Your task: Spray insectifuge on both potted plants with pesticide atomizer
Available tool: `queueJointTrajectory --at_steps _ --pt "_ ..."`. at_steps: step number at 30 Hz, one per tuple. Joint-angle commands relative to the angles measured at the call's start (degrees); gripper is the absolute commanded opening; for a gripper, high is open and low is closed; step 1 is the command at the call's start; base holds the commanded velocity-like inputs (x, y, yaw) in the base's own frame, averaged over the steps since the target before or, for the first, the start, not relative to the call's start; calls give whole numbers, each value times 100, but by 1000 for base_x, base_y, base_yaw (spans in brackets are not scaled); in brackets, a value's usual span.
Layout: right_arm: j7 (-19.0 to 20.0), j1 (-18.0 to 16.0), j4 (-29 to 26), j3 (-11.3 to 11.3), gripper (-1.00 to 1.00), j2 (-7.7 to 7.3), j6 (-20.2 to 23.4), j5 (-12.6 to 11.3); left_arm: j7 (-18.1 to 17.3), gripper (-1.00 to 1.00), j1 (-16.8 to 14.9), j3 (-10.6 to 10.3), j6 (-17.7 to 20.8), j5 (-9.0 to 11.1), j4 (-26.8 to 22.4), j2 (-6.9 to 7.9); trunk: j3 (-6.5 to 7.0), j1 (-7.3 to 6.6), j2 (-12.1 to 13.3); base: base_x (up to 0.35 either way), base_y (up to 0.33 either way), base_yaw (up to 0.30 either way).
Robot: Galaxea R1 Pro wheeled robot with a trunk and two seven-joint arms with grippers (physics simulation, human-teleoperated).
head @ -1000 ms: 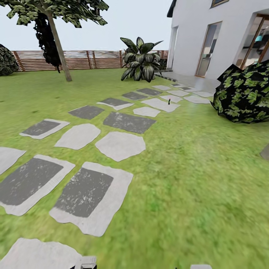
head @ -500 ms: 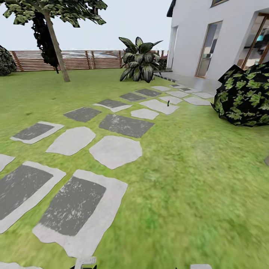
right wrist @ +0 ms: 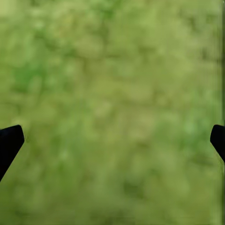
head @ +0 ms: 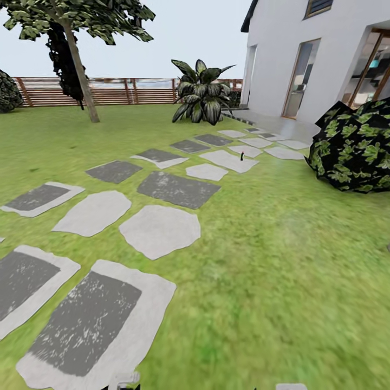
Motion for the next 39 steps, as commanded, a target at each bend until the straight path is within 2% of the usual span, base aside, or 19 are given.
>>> queueJointTrajectory --at_steps 1,39 --pt "2 -3 5 -2 100 0 -18 2 -5 100 -2 4 -15 3 2 -1 -4 2 -1 334 -154 0" --pt "-25 -3 5 -2 100 1 -18 2 -5 100 -1 1 -14 3 4 -1 -4 2 -1 334 -149 0"
